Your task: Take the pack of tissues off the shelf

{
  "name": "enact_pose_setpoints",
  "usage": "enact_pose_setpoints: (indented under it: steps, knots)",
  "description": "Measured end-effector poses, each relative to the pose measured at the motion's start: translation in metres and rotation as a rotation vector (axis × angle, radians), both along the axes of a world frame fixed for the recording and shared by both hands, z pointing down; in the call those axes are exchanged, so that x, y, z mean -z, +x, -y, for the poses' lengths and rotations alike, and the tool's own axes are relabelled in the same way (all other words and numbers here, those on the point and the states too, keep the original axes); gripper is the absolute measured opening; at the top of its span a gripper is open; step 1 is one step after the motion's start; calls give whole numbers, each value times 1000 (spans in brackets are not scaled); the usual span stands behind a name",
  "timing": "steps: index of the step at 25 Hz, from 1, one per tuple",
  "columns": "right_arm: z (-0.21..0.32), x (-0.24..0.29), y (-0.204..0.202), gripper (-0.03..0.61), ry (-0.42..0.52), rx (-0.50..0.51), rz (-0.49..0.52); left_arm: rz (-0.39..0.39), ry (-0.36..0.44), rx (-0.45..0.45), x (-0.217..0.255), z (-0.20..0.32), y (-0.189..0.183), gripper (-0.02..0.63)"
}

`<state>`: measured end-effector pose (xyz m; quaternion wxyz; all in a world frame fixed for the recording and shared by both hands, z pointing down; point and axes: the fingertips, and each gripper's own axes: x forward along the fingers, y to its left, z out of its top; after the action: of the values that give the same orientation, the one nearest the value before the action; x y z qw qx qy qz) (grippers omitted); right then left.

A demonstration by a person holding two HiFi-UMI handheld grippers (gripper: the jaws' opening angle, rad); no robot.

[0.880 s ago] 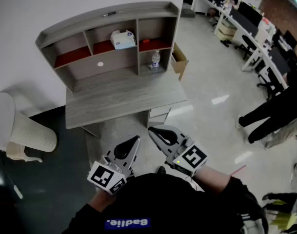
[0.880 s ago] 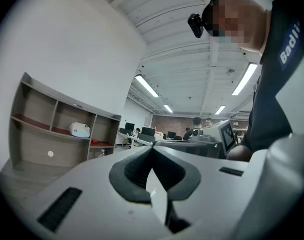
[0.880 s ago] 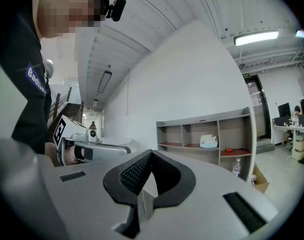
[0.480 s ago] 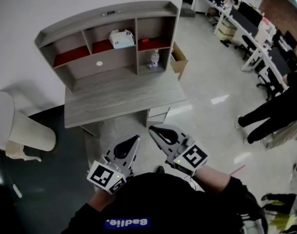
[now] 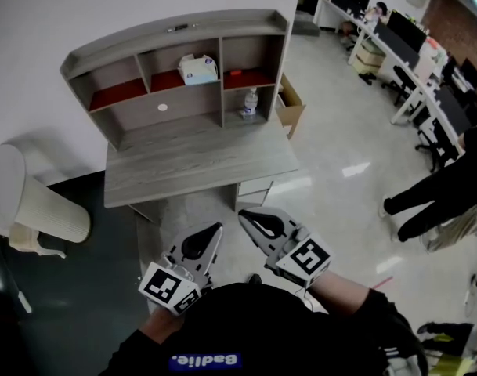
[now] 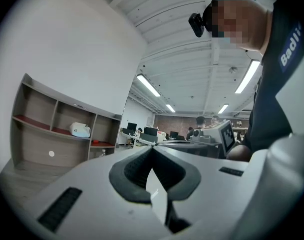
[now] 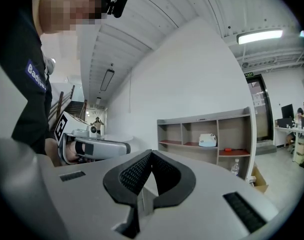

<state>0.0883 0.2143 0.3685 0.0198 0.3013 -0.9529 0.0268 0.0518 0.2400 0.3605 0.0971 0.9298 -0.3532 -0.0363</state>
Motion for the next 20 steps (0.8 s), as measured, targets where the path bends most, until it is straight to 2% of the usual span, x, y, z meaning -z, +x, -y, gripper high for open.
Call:
enact_pose_setpoints:
  steps: [7, 13, 20]
  knots:
    - [2, -3, 17, 29, 5, 49, -13, 15, 24, -1, 1, -3, 23, -2]
    - [8, -12, 41, 29, 4, 80, -14, 6, 11, 45, -3, 1, 44, -2]
    - [18, -25, 52, 30, -22, 88, -25, -43, 28, 28, -8, 6, 59, -2]
